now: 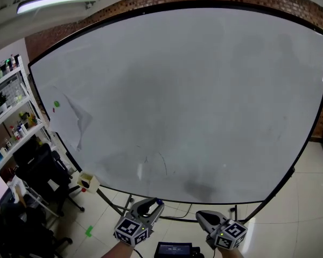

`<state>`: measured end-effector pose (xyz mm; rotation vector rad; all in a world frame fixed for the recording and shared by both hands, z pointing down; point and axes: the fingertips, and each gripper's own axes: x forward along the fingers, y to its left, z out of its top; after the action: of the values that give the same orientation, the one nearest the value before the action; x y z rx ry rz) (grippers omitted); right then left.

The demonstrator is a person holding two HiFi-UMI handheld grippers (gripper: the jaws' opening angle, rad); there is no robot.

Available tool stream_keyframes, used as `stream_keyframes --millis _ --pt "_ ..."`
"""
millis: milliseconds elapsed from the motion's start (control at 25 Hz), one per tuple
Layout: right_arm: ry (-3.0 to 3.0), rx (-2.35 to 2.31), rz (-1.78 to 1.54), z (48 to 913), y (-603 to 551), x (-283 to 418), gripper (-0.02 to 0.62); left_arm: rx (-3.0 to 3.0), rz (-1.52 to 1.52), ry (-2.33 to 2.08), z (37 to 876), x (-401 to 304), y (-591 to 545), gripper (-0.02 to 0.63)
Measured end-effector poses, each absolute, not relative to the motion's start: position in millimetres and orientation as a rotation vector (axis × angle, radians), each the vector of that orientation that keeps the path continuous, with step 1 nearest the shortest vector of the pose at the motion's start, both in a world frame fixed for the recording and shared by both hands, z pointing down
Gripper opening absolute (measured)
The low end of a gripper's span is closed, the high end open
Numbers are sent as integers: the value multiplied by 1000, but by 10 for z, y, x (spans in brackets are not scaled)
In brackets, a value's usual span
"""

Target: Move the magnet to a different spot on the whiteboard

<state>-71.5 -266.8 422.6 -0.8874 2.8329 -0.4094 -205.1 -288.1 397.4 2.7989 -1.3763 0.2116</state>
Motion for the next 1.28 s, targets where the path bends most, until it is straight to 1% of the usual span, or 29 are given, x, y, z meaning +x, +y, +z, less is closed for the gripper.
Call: stream_keyframes --millis 240,440,680,1000,1280 --pt "2819 -890 -419 4253 -2851 -538 32 2991 297 -1435 3498 -1740 -3269 163" --pt "2808 -894 -414 4263 -2993 -424 32 3166 367 -1541 2896 -1483 -3536 163" --pt "2792 -890 -404 4203 -3130 -301 32 3270 558 -1661 2359 -1076 -3690 163" --pt "2787 -880 -396 4171 -3240 -243 32 3269 787 -1921 1999 -780 -3914 164" --pt "2775 -893 -400 4180 -3320 -93 32 3240 800 -2074 1853 -603 -4008 164"
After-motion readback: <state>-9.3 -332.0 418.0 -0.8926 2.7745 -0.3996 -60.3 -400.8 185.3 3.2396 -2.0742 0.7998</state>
